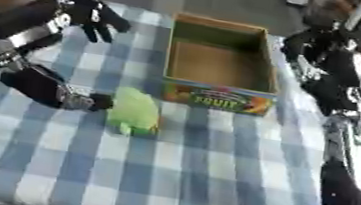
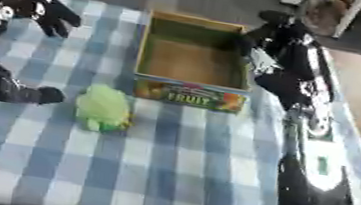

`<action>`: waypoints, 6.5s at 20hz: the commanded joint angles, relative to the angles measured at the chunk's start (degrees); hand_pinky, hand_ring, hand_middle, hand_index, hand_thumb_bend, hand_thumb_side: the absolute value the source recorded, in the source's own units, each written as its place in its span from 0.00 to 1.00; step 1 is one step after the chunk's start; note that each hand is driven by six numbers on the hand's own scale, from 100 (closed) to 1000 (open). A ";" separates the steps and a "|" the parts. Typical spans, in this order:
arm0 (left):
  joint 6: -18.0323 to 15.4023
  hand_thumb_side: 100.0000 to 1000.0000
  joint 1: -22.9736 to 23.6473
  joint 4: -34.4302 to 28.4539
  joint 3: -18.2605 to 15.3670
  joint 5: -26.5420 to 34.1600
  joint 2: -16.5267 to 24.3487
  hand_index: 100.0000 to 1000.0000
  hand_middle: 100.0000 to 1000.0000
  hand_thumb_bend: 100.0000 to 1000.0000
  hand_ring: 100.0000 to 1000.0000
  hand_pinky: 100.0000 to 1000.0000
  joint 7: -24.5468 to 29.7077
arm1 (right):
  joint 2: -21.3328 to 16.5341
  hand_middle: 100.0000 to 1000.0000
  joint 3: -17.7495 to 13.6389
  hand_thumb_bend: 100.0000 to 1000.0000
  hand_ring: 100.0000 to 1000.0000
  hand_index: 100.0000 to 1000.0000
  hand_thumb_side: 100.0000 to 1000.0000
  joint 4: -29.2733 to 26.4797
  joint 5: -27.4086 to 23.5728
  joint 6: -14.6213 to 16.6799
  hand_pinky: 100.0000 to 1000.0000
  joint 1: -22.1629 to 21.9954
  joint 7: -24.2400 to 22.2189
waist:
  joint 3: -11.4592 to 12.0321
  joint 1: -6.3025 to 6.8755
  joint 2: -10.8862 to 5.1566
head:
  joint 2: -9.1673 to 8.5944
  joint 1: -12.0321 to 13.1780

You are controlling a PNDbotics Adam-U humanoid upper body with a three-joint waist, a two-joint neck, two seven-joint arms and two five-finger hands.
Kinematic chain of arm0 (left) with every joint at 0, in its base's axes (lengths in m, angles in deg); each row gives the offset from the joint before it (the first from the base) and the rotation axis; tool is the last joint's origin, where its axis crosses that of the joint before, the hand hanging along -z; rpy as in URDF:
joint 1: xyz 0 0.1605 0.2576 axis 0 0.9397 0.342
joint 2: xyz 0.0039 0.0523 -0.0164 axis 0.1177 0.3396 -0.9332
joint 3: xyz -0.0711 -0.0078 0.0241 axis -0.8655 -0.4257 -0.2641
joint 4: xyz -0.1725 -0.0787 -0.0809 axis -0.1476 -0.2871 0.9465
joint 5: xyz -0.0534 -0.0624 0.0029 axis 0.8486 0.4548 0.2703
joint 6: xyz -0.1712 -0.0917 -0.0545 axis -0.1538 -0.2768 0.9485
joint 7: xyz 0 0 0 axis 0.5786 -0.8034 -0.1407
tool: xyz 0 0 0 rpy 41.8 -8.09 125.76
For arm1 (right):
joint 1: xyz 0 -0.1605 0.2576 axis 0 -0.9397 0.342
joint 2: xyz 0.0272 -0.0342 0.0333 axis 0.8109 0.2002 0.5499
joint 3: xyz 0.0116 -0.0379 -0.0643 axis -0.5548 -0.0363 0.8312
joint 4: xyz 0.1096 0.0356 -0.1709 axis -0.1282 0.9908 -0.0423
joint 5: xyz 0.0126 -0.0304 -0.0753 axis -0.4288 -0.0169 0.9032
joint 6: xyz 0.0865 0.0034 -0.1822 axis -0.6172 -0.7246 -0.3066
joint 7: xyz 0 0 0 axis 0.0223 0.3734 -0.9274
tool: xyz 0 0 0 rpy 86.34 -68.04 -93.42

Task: Pick up objects on the table and place them in the box.

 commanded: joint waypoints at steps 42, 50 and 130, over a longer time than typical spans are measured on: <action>-2.33 0.27 -9.50 24.63 10.74 -19.73 -7.22 0.87 0.78 0.51 0.73 0.64 8.18 | 0.52 0.41 0.55 0.27 0.55 0.68 0.00 -1.37 0.12 -0.20 0.55 0.49 -0.57 | -1.07 -0.04 -1.51 | -0.82 1.56; -3.01 0.25 -10.68 26.21 10.73 -20.35 -7.66 0.87 0.78 0.52 0.73 0.65 9.27 | 0.61 0.41 0.63 0.27 0.55 0.68 0.00 -1.30 0.11 -0.18 0.55 0.50 -0.71 | -1.20 -0.02 -1.48 | -0.98 1.88; -12.83 0.12 -29.13 42.98 4.95 -28.22 -10.15 0.43 0.28 0.20 0.18 0.11 -9.61 | 1.81 0.41 2.85 0.27 0.55 0.68 0.00 -1.47 -0.16 -0.36 0.55 1.95 -3.10 | -7.15 1.54 1.32 | -6.13 4.92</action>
